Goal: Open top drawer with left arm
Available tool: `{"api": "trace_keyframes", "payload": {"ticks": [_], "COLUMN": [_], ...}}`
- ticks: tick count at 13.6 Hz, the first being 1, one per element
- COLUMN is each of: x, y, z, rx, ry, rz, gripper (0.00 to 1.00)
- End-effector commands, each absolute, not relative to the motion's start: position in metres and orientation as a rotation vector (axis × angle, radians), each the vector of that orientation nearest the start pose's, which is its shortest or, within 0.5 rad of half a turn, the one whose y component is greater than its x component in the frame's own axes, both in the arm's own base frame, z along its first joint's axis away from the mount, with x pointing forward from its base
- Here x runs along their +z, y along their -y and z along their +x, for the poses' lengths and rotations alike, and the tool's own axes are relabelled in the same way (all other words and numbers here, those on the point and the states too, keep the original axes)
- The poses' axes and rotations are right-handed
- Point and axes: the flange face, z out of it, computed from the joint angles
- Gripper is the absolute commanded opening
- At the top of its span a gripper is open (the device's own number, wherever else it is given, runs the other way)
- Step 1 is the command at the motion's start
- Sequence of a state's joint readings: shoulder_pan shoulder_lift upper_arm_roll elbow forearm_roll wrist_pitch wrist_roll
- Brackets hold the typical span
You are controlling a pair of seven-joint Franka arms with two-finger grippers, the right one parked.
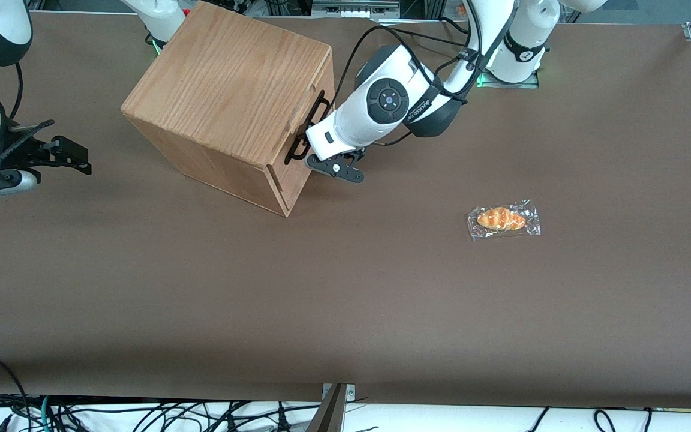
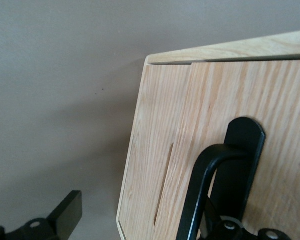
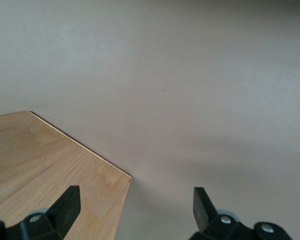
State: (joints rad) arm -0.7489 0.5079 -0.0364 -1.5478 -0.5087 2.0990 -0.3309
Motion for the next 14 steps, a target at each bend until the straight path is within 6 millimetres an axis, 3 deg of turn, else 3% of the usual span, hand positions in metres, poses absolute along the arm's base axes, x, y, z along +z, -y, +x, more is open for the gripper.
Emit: {"api": "trace_keyframes", "payload": {"ticks": [1, 6, 14], "x": [0.363, 0.363, 0.364], "y": [0.507, 0.504, 0.47], "z": [0.489, 0.492, 0.523], "rx": [0.338, 0.305, 0.287], "ry": [-0.351, -0.367, -0.272], "rz": [-3.497, -3.473, -3.486], "gripper": [1.0, 1.0, 1.0]}}
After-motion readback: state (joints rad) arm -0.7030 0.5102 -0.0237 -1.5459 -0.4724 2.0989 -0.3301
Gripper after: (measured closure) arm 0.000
